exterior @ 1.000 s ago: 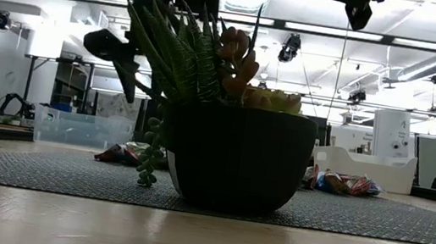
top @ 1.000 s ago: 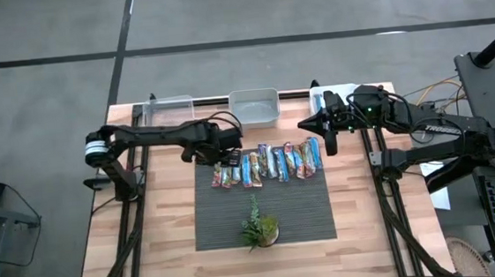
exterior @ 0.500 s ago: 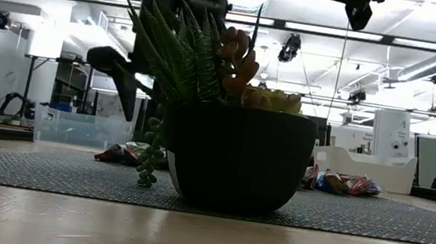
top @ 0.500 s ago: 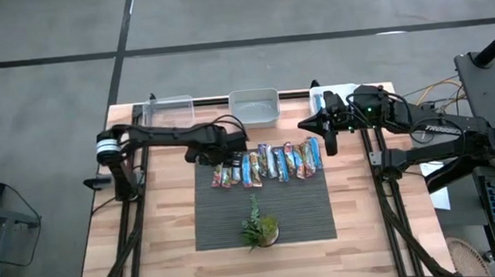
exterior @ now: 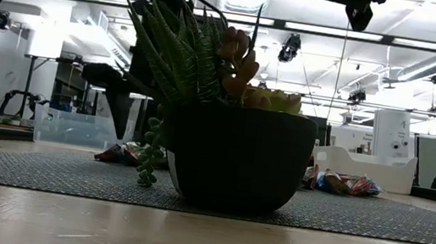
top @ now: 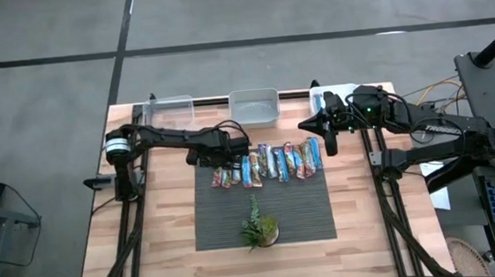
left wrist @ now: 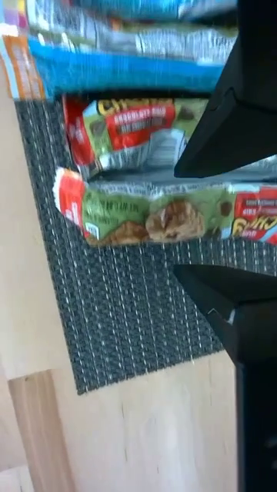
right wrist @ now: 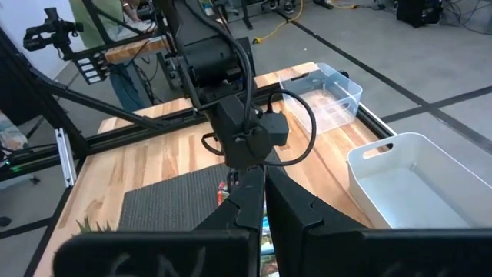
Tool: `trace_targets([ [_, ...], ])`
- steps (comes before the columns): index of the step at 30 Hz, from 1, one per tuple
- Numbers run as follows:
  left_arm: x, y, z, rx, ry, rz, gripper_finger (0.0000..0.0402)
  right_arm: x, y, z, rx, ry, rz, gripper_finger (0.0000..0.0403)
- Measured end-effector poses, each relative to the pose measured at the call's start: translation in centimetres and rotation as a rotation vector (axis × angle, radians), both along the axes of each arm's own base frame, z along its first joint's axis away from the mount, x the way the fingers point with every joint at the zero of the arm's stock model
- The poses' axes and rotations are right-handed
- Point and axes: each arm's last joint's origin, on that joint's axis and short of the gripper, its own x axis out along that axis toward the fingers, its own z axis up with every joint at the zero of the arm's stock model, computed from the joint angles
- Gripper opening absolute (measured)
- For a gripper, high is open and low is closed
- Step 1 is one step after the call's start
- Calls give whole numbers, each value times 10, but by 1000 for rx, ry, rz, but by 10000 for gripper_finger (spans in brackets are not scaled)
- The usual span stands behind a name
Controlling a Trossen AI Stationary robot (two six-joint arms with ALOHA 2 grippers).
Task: Pick and place Granola Bars by type
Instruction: Put the red granola bar into the transparent bin
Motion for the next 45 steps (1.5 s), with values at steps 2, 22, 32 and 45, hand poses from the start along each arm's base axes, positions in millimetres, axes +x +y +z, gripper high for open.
trace_targets([
  [2,-1,0,-3,0,1,-1,176,0,0,0,1,5,0,8],
  [22,-1,0,-17,2,-63,4,176,0,0,-1,3,13,0,8],
  [32,-7,-2,-27,-19,-47,5,176,0,0,-1,3,13,0,8],
  [45,-6,-2,-27,-33,-56,1,137,0,0,-1,3,13,0,8],
])
